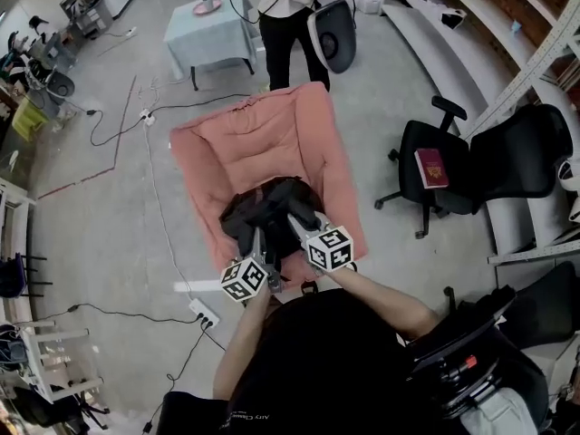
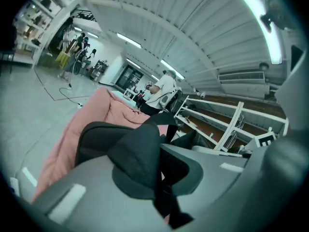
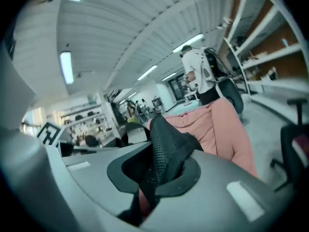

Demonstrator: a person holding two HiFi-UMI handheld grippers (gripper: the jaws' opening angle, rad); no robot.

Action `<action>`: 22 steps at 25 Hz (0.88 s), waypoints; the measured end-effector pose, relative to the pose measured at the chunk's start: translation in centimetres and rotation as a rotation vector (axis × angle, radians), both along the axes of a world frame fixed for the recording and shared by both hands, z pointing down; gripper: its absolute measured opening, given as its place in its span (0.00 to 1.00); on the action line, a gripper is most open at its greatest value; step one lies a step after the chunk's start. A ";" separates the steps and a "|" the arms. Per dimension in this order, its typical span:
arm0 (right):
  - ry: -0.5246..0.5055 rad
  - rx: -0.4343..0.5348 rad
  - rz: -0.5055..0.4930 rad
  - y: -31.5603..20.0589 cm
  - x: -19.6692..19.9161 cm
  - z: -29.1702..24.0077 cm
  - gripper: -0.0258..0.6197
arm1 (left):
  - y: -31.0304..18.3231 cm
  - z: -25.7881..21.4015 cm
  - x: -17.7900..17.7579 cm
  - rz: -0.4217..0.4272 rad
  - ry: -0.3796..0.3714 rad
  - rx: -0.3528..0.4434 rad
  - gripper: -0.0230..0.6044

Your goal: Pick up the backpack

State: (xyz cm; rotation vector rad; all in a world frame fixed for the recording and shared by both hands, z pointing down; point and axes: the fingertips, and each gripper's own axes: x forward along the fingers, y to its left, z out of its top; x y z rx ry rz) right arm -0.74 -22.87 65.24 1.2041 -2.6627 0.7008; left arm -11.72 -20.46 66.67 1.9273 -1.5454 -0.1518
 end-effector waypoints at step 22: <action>0.262 0.194 -0.129 2.3 0.0 1.0 0.12 | 2.2 4.0 1.2 0.090 -0.411 -0.098 0.07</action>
